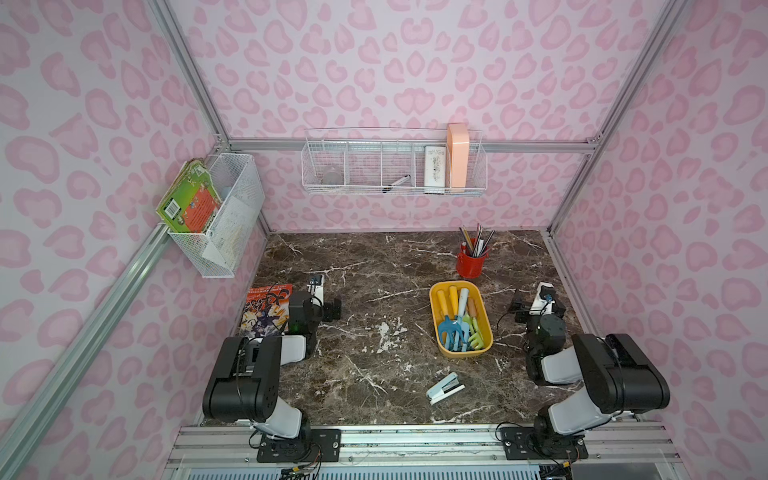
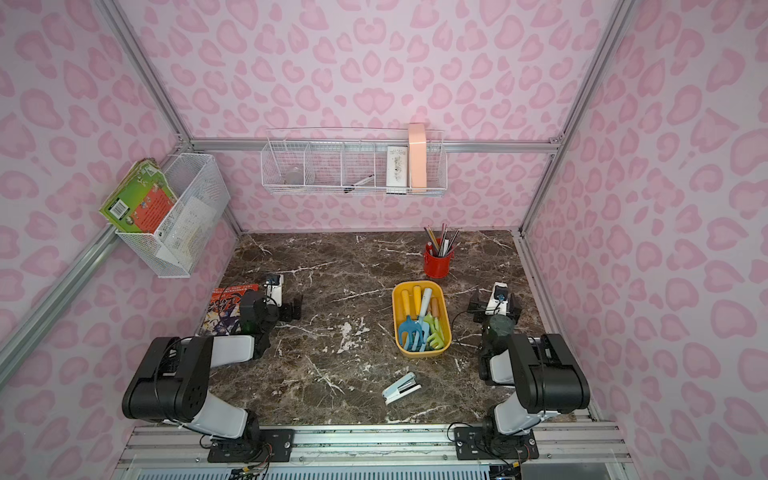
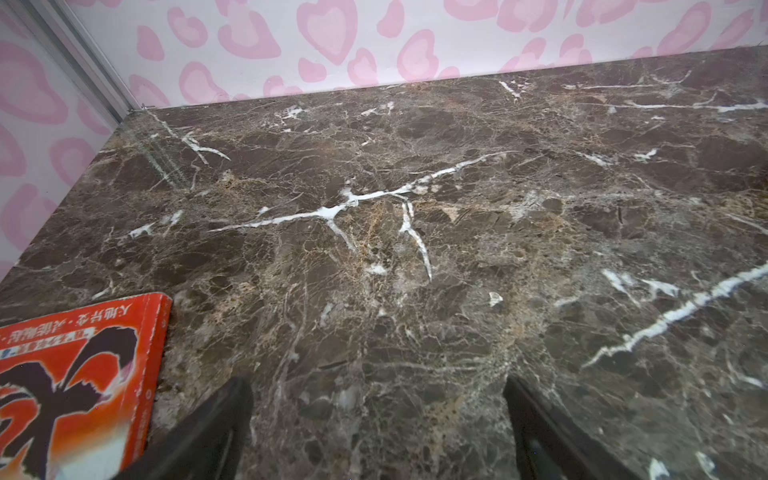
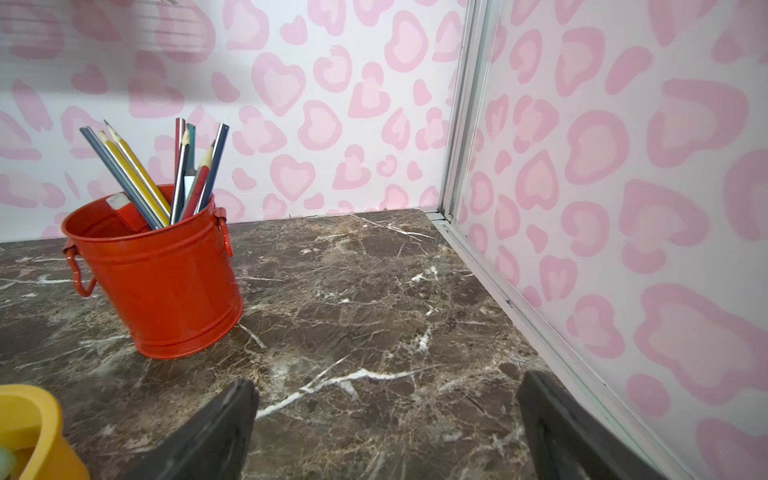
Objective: Take the hand rake out of the storage box
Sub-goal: Pick up the rake from the storage box.
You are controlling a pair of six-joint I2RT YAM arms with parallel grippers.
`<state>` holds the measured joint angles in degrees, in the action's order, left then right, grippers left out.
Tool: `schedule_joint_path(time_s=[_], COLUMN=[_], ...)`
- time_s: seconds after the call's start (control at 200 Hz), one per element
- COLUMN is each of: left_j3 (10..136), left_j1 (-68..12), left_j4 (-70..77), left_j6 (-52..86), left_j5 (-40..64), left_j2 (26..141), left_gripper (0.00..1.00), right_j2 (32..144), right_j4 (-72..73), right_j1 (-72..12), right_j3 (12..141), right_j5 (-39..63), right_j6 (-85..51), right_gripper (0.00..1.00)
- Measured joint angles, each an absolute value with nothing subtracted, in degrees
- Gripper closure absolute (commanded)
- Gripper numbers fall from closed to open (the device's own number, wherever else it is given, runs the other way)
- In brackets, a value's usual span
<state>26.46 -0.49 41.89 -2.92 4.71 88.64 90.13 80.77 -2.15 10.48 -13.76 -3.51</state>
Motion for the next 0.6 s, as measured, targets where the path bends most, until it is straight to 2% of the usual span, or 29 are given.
schedule_joint_path(time_s=[0.605], left_j3=[26.46], left_j1=[0.03], left_j4=[41.89], left_j6=[-2.87], left_j5=[5.37], left_j2=[88.64], left_gripper=[0.01], right_j2=[90.13], right_j4=[80.77], right_j1=[-2.13], right_j3=[10.48], right_j5=[-13.78], right_j6=[-3.38], right_gripper=[0.00])
